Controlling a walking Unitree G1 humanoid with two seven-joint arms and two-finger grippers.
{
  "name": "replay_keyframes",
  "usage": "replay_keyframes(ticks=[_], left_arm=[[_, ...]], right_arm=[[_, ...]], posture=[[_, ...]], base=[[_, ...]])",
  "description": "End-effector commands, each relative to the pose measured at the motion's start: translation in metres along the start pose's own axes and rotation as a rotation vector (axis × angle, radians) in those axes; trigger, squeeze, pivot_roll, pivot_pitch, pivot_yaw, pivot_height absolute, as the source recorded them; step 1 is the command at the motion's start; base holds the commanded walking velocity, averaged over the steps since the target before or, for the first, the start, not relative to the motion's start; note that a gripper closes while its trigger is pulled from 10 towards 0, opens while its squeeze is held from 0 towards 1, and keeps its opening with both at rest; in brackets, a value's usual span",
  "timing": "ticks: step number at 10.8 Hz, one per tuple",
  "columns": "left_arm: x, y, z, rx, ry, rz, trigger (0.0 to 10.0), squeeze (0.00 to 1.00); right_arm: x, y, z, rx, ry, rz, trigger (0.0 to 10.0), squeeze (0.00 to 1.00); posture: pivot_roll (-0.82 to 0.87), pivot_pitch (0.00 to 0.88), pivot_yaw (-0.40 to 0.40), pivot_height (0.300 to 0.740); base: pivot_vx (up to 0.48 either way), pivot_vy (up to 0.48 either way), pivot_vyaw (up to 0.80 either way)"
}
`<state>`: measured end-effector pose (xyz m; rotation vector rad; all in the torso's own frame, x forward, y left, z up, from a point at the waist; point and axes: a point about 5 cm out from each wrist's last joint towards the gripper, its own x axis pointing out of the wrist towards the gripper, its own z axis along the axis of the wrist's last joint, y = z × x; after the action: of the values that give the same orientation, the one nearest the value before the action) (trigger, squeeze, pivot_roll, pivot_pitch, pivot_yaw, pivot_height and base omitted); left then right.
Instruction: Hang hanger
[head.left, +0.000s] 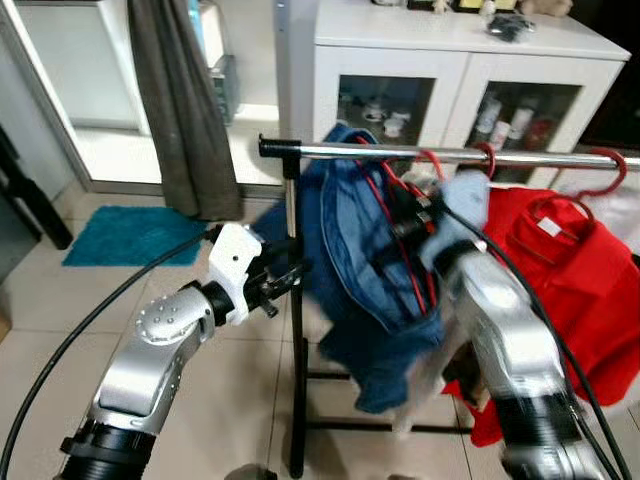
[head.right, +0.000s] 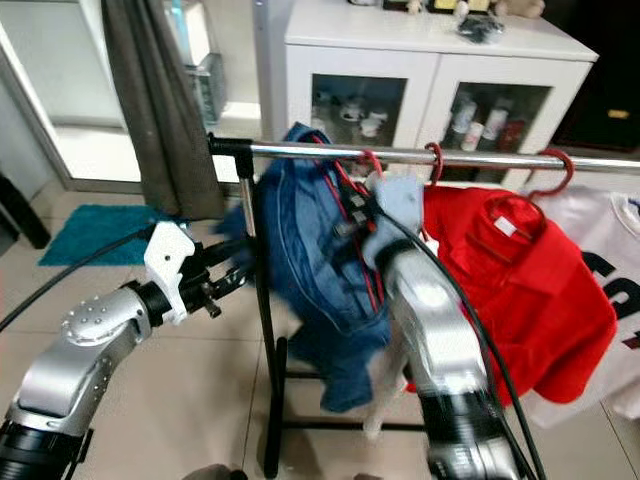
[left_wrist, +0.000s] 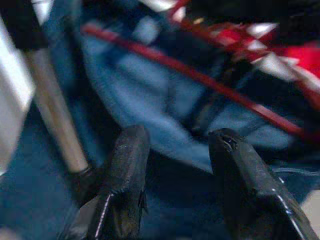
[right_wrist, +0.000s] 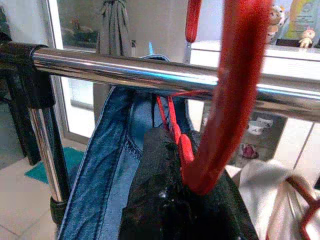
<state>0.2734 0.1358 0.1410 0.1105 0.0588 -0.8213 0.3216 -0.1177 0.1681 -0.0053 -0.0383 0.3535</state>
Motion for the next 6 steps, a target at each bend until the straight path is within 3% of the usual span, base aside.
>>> replay_keyframes(ticks=[1, 4, 6], left_arm=[[-0.001, -0.003, 0.005, -0.001, -0.018, -0.04, 10.0, 0.0], [-0.001, -0.005, 0.008, -0.002, -0.029, -0.085, 10.0, 0.0], [-0.002, -0.007, 0.01, -0.003, -0.03, -0.096, 10.0, 0.0]], right_arm=[[0.008, 0.001, 0.003, -0.01, 0.025, -0.014, 10.0, 0.0], [0.037, -0.006, 0.003, -0.018, 0.117, -0.084, 10.0, 0.0], [0.048, -0.005, 0.01, -0.002, 0.107, -0.089, 10.0, 0.0]], posture=[[-0.05, 0.0, 0.0, 0.74], [-0.05, 0.0, 0.003, 0.74], [-0.04, 0.0, 0.002, 0.74]], base=[[0.0, 0.0, 0.0], [0.0, 0.0, 0.0], [0.0, 0.0, 0.0]])
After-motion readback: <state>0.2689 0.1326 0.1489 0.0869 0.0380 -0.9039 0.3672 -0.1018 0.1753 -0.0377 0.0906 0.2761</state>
